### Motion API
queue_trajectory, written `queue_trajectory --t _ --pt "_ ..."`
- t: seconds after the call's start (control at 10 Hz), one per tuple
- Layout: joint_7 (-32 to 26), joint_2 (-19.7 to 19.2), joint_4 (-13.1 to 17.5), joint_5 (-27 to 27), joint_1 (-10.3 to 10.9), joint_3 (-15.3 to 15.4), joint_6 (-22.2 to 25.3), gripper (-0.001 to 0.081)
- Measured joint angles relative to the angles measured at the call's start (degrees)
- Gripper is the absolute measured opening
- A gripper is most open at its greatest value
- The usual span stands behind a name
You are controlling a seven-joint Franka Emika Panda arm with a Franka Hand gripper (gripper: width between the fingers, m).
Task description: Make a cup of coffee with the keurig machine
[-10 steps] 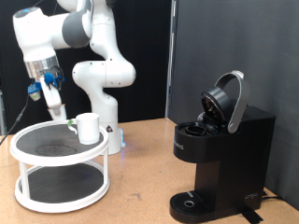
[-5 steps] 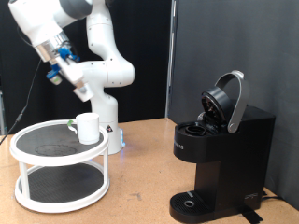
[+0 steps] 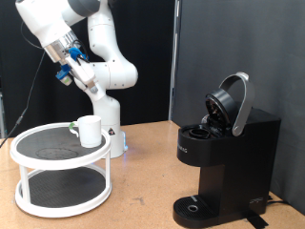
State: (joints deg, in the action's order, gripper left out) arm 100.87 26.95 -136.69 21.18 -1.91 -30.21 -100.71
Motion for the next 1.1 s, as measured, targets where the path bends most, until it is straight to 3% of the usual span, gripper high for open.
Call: queue_trajectory --t 0.3,0.5,0.7,0.9,1.1 --pt "0.45 -3.95 5.13 10.71 3.1 -0.17 5.84 0.0358" --pt "3.64 -4.98 6.65 12.99 4.21 2.01 4.53 0.0358" --pt "8.94 -5.42 6.96 12.61 4.13 5.61 -0.07 0.0358" --pt "7.5 -5.49 6.93 14.84 4.15 4.79 1.25 0.0358" --pt "7.37 -6.18 7.34 22.4 4.93 4.84 0.75 0.0358"
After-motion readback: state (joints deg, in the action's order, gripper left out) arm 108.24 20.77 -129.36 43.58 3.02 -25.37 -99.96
